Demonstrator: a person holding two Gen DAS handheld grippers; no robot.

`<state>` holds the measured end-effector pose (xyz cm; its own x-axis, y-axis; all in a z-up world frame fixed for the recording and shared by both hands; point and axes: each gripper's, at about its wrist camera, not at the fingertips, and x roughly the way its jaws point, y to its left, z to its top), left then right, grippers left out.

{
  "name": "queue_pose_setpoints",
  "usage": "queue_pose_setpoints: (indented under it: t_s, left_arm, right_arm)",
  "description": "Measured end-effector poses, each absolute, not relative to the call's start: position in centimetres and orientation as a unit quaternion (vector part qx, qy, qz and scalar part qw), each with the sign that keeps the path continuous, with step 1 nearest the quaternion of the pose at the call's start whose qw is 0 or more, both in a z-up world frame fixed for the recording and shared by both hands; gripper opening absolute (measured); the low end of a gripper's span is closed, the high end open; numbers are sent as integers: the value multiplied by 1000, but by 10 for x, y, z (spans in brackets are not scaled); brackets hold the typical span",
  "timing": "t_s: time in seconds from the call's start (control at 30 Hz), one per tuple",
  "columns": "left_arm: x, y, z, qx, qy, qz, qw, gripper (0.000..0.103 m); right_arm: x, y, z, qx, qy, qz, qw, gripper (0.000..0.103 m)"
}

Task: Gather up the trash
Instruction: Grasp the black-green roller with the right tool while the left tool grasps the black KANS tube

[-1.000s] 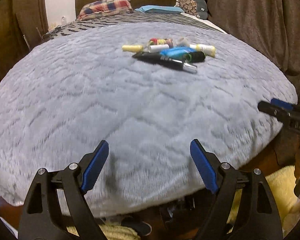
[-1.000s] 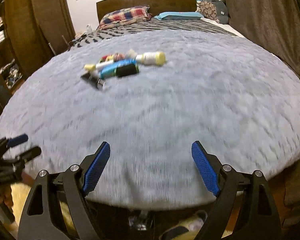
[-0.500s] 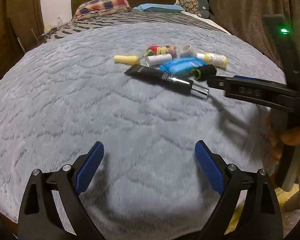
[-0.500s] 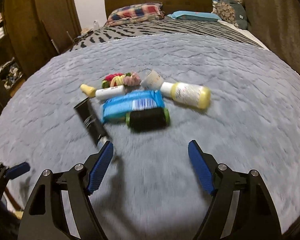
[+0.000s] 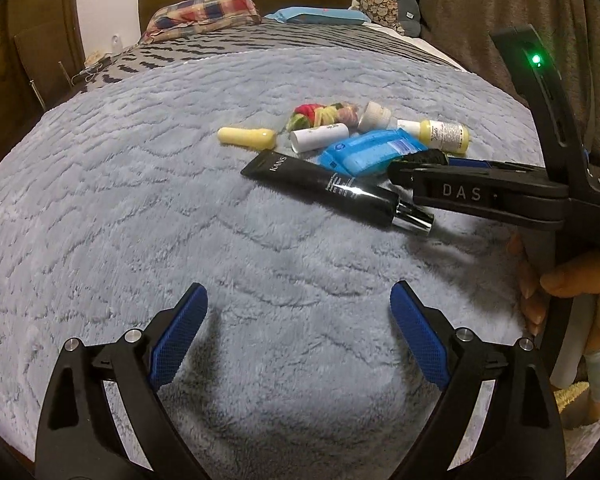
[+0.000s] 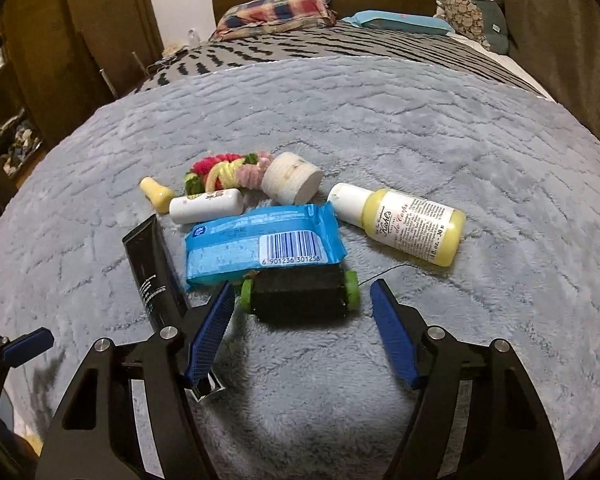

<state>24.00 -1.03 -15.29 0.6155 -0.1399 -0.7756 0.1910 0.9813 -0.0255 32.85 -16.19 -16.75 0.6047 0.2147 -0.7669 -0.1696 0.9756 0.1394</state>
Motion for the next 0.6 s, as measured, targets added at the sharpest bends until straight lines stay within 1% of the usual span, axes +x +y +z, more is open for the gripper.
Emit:
queue_pose_setpoints:
  t_s: [0.03, 0.13, 0.37, 0.47, 0.6]
  left_arm:
    - [241, -11, -153, 29, 429, -92, 898, 88]
    - [244, -15, -153, 29, 429, -92, 898, 88]
    - [262, -33, -153, 36, 426, -85, 900, 88]
    - [272, -41, -151, 30, 425, -86, 901, 88]
    - [284, -50, -150, 33, 425, -81, 901, 88]
  right_arm:
    - [329, -162, -168, 25, 432, 107, 895, 70]
    - [331, -165, -168, 22, 429, 107, 897, 56]
    - [310, -183, -156, 35, 409, 132, 902, 55]
    - [290, -183, -152, 4, 393, 114, 913, 55]
    - [276, -205, -150, 14, 384, 96, 918, 55]
